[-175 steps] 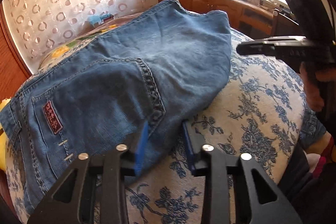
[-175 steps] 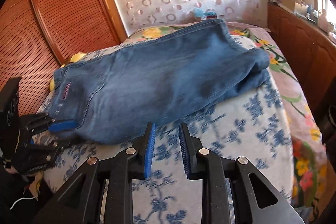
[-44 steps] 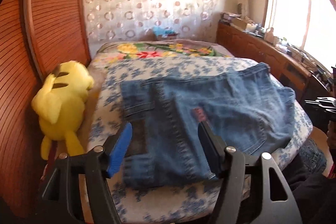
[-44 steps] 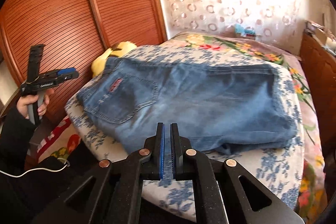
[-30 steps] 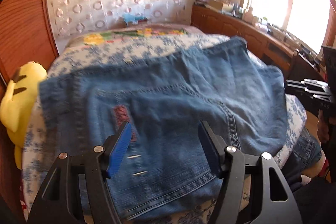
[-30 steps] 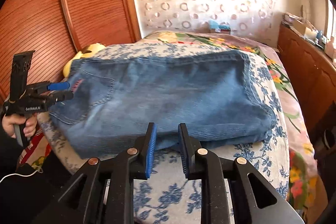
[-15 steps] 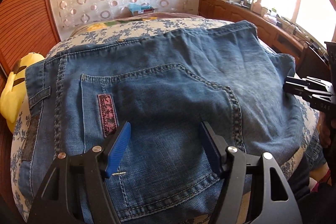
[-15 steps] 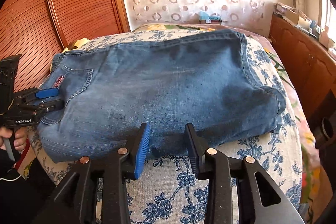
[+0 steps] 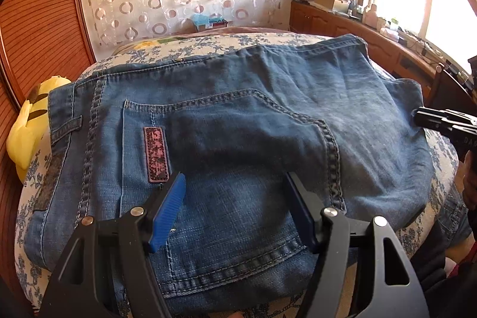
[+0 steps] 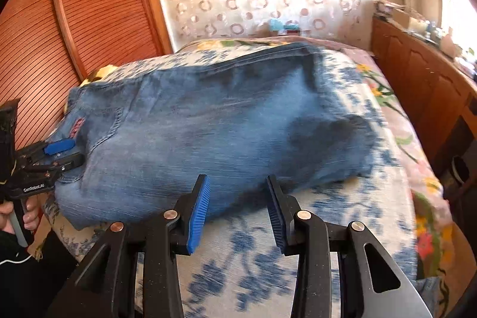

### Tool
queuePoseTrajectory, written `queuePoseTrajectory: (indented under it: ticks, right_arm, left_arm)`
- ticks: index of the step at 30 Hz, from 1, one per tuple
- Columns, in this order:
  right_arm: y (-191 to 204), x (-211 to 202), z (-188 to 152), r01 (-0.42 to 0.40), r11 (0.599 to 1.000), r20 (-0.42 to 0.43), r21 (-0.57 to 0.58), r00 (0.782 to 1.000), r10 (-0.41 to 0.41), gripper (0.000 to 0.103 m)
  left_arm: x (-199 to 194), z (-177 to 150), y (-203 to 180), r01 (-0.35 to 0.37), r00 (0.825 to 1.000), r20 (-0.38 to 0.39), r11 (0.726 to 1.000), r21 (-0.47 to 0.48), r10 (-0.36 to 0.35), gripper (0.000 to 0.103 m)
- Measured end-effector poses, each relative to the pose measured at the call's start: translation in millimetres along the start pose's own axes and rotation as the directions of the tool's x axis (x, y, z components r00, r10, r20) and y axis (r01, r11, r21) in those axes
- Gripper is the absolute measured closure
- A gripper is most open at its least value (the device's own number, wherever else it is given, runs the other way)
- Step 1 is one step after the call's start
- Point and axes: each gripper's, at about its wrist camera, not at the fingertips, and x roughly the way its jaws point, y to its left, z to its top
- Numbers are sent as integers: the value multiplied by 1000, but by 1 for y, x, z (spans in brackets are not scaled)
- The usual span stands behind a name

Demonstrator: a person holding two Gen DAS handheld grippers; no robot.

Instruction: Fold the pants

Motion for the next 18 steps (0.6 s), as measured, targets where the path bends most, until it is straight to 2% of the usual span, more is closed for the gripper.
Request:
queuePoseTrajectory:
  ticks: [5,9,18]
  right_arm:
    - [-33,-14,1,88,994,10,61,996,-89,64]
    - [-59,-18,5,120,986,8,119,992,-122,64]
    - [-79,-6,16,74,979,3,188,997,-76,64]
  left_arm:
    - [0,-3,-4,-17,1000,17,1000,6,17,34]
    - [-1,-6,-9,-45,998,34,999,24,44,34]
    - [-3,-10,-7,-45,998,54,999,29,43,34]
